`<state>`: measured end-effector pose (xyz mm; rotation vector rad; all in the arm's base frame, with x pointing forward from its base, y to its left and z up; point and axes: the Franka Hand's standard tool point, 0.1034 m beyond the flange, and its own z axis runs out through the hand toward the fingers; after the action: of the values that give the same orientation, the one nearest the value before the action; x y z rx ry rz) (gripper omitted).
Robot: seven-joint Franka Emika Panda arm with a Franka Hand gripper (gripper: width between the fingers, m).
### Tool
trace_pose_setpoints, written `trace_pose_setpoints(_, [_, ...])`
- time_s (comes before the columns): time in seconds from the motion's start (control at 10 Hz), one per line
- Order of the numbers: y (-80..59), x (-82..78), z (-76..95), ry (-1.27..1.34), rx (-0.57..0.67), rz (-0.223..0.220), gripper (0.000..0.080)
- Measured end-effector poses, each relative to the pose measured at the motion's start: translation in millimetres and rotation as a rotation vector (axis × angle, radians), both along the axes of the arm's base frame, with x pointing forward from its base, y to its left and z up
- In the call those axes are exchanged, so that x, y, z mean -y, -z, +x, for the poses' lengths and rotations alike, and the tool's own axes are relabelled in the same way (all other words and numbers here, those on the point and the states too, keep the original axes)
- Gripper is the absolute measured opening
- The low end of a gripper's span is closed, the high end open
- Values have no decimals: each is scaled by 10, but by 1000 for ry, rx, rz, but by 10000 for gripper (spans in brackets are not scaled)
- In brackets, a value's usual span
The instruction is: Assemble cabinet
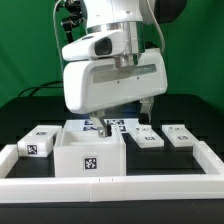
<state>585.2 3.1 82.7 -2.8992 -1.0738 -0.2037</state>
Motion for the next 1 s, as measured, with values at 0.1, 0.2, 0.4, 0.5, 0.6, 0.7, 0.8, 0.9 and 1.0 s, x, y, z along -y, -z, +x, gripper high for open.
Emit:
trace_pose_setpoints(0.1, [1,6,0,-1,1,0,797])
trace_pose_setpoints(0.2, [1,7,0,-1,1,0,797])
trace_pose_setpoints(0.4, [1,11,-1,-2,1,-1,797])
trace_pose_setpoints(0.5, [1,11,-1,-2,1,-1,797])
trace_pose_setpoints(0.6, [9,25,-11,-51,13,-12,797])
trace_pose_setpoints(0.7, [56,47,-87,-142,41,-36,797])
trace_pose_setpoints(0.8, [85,37,-164,-268,71,-73,797])
trace_pose_setpoints(0.9, [84,27,-223,-380,65,-99,797])
trace_pose_setpoints(1.0, [85,19,-259,-451,39,-112,797])
